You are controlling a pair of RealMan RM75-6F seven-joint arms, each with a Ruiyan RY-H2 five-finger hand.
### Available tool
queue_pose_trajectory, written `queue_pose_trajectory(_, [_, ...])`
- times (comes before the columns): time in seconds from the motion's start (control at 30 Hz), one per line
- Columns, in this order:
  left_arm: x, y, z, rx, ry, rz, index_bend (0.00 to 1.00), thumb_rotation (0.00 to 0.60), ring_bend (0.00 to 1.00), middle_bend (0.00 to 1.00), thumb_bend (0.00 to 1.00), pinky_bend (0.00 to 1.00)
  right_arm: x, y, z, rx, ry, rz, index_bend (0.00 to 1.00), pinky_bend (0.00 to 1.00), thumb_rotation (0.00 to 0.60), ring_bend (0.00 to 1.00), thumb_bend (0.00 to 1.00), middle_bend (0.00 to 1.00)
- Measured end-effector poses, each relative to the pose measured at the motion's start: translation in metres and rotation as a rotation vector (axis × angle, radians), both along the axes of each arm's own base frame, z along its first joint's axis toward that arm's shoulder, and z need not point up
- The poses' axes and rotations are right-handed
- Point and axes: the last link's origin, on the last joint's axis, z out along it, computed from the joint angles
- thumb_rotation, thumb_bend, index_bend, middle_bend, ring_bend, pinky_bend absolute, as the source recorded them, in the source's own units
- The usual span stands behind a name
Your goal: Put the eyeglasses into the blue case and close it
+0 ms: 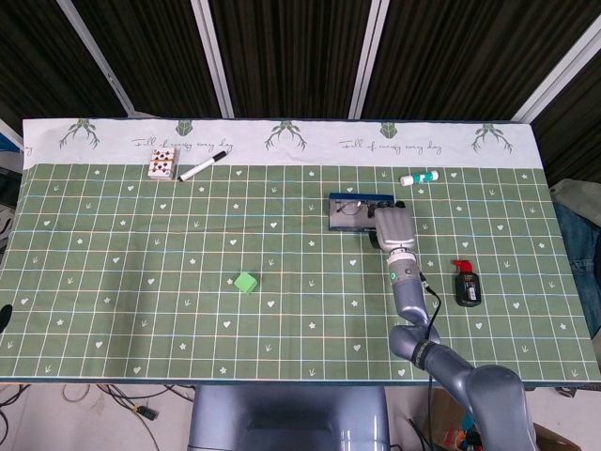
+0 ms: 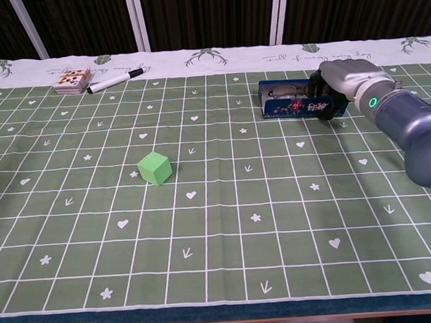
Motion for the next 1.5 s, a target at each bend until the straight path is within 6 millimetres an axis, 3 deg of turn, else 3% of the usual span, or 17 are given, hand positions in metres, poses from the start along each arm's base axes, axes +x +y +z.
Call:
queue_pose_trajectory(0.3, [-0.001,0.000,0.000,-0.003,0.001,0.002,0.21,0.600,0.00,0.00,0.32,0.00,0.004,0.004,-0.002,0.003,-0.025,0.018,0.52,0.24,0.600,0.35,0.45,0.36])
queue_pose_trajectory(0.87, [-0.001,0.000,0.000,-0.001,0.000,0.004,0.21,0.600,0.00,0.00,0.32,0.00,0.009,0.008,0.003,0.003,-0.046,0.032,0.54,0.23,0.600,0.35,0.48,0.36])
queue_pose_trajectory(1.5, [-0.001,0.000,0.000,-0.003,0.001,0.005,0.22,0.600,0.00,0.00,0.32,0.00,0.017,0.014,0.004,0.023,-0.065,0.035,0.63,0.23,0.600,0.35,0.50,0.36])
